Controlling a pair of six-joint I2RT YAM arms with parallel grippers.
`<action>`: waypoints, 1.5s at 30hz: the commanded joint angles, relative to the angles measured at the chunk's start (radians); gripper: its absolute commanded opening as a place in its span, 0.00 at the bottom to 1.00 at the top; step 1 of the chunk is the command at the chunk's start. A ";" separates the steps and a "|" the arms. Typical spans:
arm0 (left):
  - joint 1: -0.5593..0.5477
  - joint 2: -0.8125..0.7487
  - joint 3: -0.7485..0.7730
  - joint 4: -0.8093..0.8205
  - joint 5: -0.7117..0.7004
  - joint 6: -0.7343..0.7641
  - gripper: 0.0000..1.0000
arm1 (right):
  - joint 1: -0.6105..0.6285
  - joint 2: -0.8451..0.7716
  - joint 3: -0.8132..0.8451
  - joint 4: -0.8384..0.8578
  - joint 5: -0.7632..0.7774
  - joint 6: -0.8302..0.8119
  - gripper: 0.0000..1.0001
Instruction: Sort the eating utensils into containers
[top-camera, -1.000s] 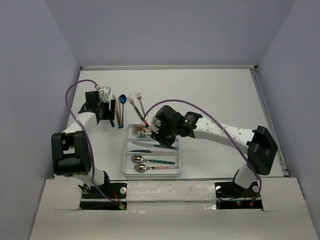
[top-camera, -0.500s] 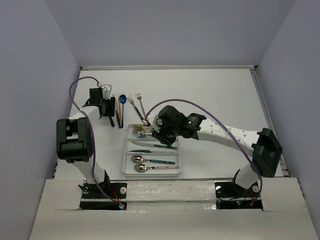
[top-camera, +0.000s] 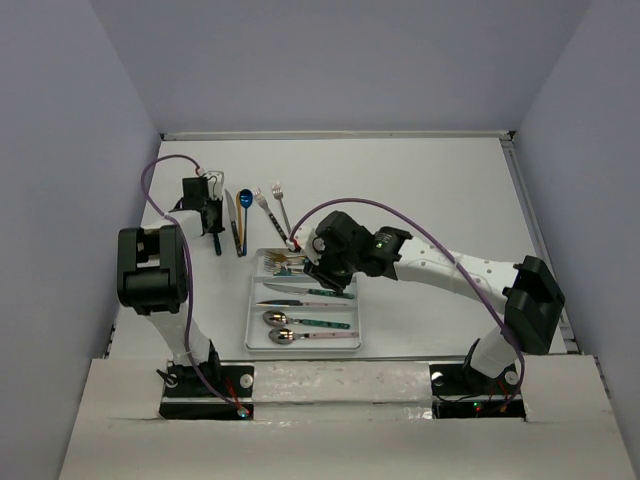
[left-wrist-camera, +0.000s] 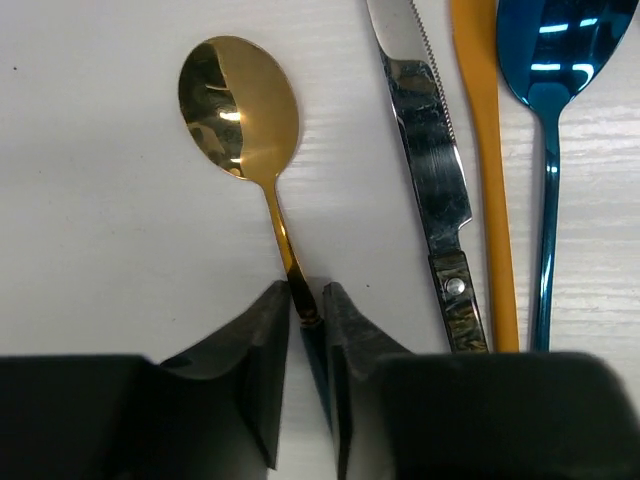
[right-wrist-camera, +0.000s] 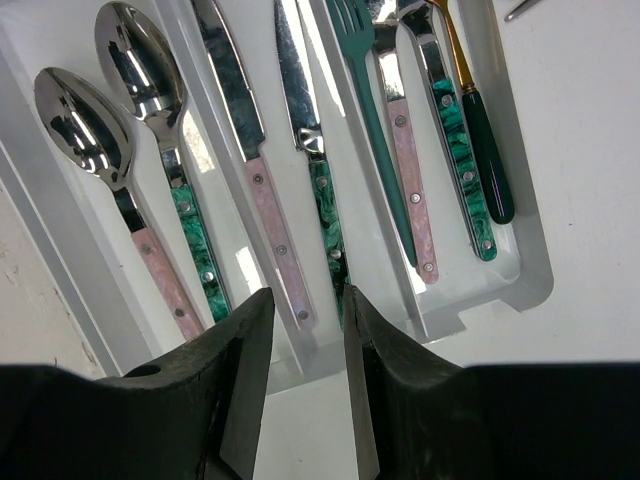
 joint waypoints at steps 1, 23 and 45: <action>0.018 -0.065 -0.051 0.028 0.008 -0.003 0.20 | 0.005 -0.016 0.003 0.042 0.007 0.007 0.40; 0.150 -0.803 -0.174 0.102 0.212 -0.243 0.00 | 0.005 0.037 0.136 0.344 0.035 0.189 0.47; 0.152 -1.067 -0.207 0.056 0.419 -0.431 0.00 | 0.061 0.367 0.526 0.907 0.036 0.537 0.83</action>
